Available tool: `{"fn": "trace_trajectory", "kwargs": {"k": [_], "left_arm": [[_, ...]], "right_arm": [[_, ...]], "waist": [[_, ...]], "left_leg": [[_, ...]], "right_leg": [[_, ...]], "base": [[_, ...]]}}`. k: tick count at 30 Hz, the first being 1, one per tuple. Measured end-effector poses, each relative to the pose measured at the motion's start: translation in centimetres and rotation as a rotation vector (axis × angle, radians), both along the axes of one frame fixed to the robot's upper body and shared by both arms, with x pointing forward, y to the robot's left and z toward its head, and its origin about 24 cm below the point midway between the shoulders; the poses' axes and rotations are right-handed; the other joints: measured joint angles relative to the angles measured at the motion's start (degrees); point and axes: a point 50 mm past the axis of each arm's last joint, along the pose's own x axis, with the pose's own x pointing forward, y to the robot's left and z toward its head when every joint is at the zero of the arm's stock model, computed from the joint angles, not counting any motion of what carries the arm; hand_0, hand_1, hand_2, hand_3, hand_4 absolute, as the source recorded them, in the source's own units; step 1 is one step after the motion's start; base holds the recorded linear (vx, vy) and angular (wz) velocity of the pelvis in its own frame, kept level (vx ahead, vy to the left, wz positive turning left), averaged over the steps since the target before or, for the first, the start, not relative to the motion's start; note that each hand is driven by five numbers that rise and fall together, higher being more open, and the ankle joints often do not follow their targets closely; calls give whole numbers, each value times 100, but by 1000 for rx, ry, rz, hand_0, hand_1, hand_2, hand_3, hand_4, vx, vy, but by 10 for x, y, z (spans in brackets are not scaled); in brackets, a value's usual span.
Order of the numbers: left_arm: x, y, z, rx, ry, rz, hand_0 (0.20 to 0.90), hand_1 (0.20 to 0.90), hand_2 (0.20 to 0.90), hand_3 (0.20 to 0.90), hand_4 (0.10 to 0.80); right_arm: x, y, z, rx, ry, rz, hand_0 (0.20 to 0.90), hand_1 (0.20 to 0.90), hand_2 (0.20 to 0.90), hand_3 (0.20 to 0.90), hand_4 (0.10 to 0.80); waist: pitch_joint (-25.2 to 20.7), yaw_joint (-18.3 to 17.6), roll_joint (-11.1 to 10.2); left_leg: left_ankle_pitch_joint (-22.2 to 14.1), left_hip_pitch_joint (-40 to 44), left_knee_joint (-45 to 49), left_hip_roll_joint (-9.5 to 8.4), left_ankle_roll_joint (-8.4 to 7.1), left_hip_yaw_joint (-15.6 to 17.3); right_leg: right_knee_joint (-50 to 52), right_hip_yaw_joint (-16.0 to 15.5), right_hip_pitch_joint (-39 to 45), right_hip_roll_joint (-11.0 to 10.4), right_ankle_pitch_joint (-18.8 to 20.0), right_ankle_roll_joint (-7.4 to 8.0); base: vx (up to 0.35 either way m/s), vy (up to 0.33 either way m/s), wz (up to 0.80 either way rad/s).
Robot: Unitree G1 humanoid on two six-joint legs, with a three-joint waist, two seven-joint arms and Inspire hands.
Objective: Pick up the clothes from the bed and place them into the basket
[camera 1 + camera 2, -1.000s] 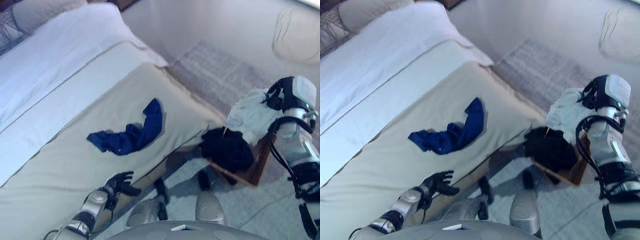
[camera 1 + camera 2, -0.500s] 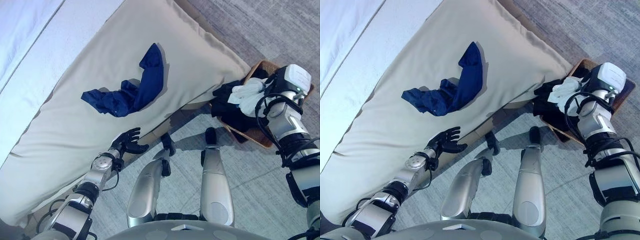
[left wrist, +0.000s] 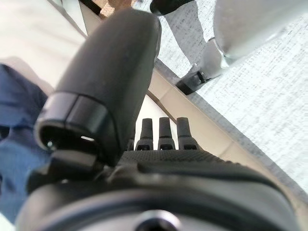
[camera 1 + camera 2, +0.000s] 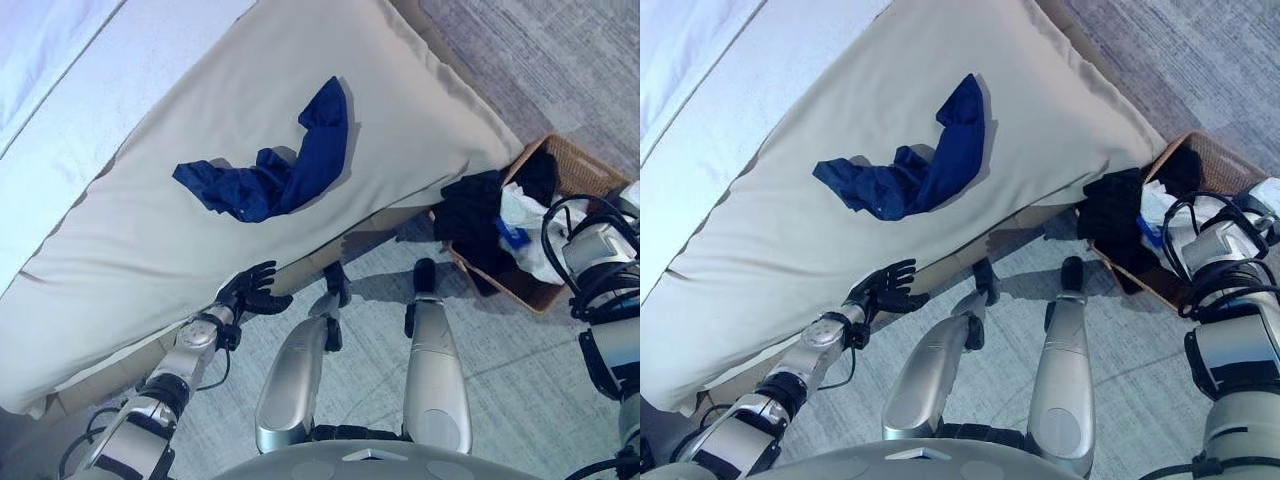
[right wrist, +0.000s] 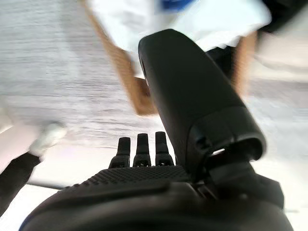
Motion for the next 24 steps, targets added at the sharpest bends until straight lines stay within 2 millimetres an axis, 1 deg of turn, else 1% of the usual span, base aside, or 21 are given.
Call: {"fn": "trace_trajectory", "kwargs": {"k": [1,2,4,5,7,9,12,13,14,17,18,19,20,21,22,23,24], "left_arm": [[-5,2,-4,0,16,7,900,900,900,900,800],[-10,3,-7,-12,26,34,900,900,900,900,800],[-14,4,-10,-31,37,75,900,900,900,900,800],[-14,3,-12,-35,43,89,900,900,900,900,800],[-16,-1,-15,-65,51,116,900,900,900,900,800],[-19,-5,-19,-84,64,129,900,900,900,900,800],[-22,-10,-23,-112,78,153,900,900,900,900,800],[-23,-9,-24,-113,82,160,900,900,900,900,800],[-24,-8,-25,-112,88,166,900,900,900,900,800],[-30,-1,-30,-100,116,186,900,900,900,900,800],[-33,1,-32,-92,131,192,900,900,900,900,800],[-36,5,-34,-79,147,196,900,900,900,900,800],[-37,6,-35,-74,152,196,900,900,900,900,800],[-37,7,-35,-69,157,197,900,900,900,900,800],[-37,12,-34,-51,164,197,900,900,900,900,800],[-35,17,-33,-35,169,195,900,900,900,900,800],[-34,18,-32,-30,170,196,900,900,900,900,800]], "right_arm": [[3,7,12,-34,-63,57,900,900,900,900,800],[6,18,32,-52,-165,128,900,900,900,900,800],[5,41,59,-118,-297,248,900,900,900,900,800],[4,52,69,-164,-338,307,900,900,900,900,800],[1,70,81,-209,-383,410,900,900,900,900,800],[-1,85,83,-246,-390,524,900,900,900,900,800],[0,96,84,-258,-372,622,900,900,900,900,800],[1,99,83,-276,-341,640,900,900,900,900,800],[3,101,80,-280,-315,653,900,900,900,900,800],[10,112,73,-283,-249,715,900,900,900,900,800],[15,117,69,-296,-209,735,900,900,900,900,800],[22,121,65,-301,-167,744,900,900,900,900,800],[30,121,60,-313,-121,732,900,900,900,900,800],[35,122,57,-334,-92,720,900,900,900,900,800],[46,124,57,-369,-59,697,900,900,900,900,800],[55,125,57,-405,-21,672,900,900,900,900,800],[58,125,58,-414,-8,661,900,900,900,900,800]], "waist": [[0,-18,0],[0,-28,0],[0,-89,0],[5,-110,-9],[8,-53,-13],[13,-31,-33],[1,93,-79],[-3,197,-139],[-6,239,-204],[-45,514,-428],[-67,574,-505],[-89,710,-599],[-117,840,-667],[-142,997,-715],[-153,1169,-771],[-156,1260,-800],[-155,1354,-801]], "left_leg": [[21,125,-84,-2,9,-1],[30,211,-153,-4,21,-6],[60,271,-216,-11,48,-76],[68,312,-215,-10,46,-122],[61,459,-269,-10,48,-206],[60,620,-301,-8,49,-334],[51,725,-299,-7,53,-508],[51,750,-279,-8,54,-626],[55,778,-256,-2,52,-705],[46,762,-157,-21,48,-872],[45,733,-103,-39,47,-974],[41,719,-66,-76,42,-1091],[31,677,1,-103,29,-1211],[24,617,35,-127,18,-1294],[-20,504,140,-129,-36,-1389],[-47,390,274,-137,-58,-1494],[-99,335,319,-151,-65,-1536]], "right_leg": [[-67,-10,114,2,2,-3],[-168,-27,224,5,6,2],[-246,-109,351,-6,38,29],[-273,-139,436,-5,74,32],[-399,-252,671,-15,75,34],[-495,-418,952,-29,74,34],[-657,-643,1263,-37,70,37],[-738,-797,1405,-48,68,41],[-764,-881,1475,-48,68,41],[-817,-1078,1644,-71,57,54],[-830,-1196,1719,-89,55,57],[-823,-1302,1795,-118,22,96],[-824,-1417,1842,-137,-4,91],[-800,-1512,1855,-156,-44,94],[-779,-1625,1853,-172,-55,109],[-736,-1745,1827,-202,-75,93],[-704,-1778,1816,-213,-117,94]], "base": [[128,264,0],[122,245,3],[118,211,16],[124,216,21],[118,205,22],[95,176,33],[127,149,36],[97,143,52],[99,175,46],[60,153,34],[60,200,53],[25,123,64],[1,63,61],[-25,28,58],[19,38,54],[22,38,46],[2,54,54]]}}
